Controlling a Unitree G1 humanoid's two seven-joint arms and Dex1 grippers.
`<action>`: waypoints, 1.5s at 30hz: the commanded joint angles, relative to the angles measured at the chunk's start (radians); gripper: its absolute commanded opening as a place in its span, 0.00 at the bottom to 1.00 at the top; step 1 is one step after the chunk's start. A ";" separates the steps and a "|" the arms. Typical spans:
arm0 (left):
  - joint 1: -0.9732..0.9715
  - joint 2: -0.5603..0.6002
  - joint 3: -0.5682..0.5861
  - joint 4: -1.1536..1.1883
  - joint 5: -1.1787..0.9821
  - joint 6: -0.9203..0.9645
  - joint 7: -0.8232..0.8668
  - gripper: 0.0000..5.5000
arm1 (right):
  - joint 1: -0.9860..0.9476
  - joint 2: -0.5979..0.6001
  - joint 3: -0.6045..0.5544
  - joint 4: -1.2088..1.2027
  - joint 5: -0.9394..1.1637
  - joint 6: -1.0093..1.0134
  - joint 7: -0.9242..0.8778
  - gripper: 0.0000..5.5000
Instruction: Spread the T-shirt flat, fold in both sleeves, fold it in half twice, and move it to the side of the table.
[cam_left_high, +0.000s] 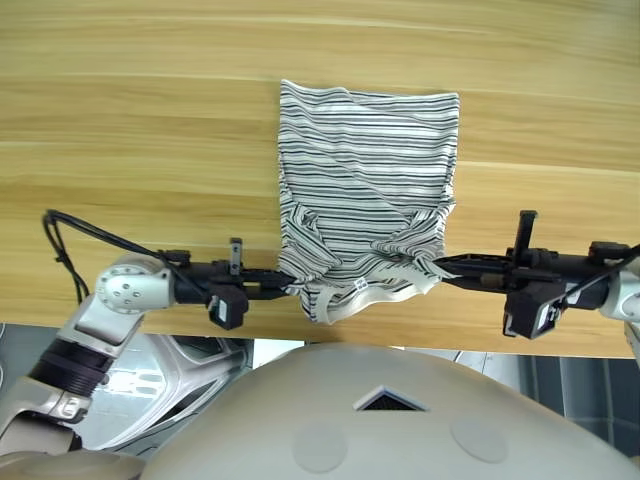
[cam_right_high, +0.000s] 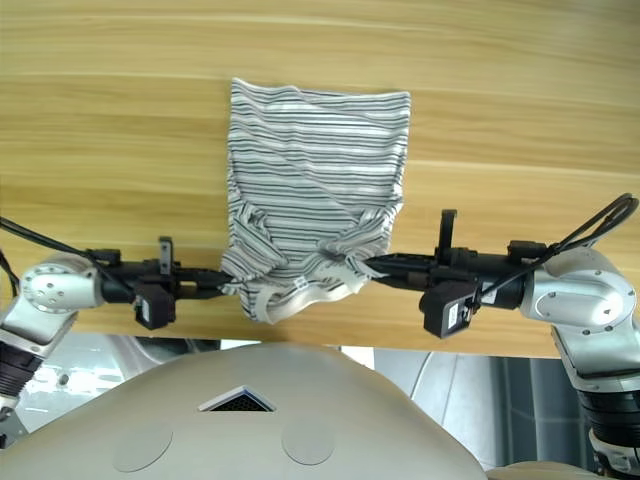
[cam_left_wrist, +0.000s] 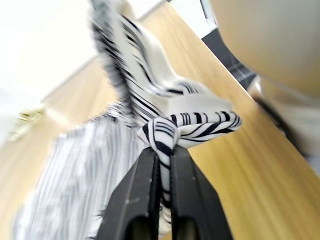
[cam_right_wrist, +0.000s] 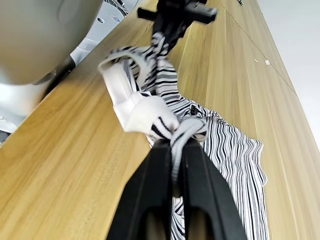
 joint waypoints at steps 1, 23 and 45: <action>0.012 0.064 0.055 -0.042 -0.101 -0.029 -0.043 0.02 | -0.017 0.005 0.004 0.020 -0.018 -0.012 0.000 0.01; -0.157 0.069 0.259 0.108 -0.266 0.163 -0.188 0.02 | -0.114 0.021 -0.070 0.061 0.054 0.048 -0.003 0.01; -0.963 -0.544 0.044 1.289 0.456 0.202 0.366 0.02 | -0.675 0.298 0.255 0.548 -0.653 0.377 -0.452 0.01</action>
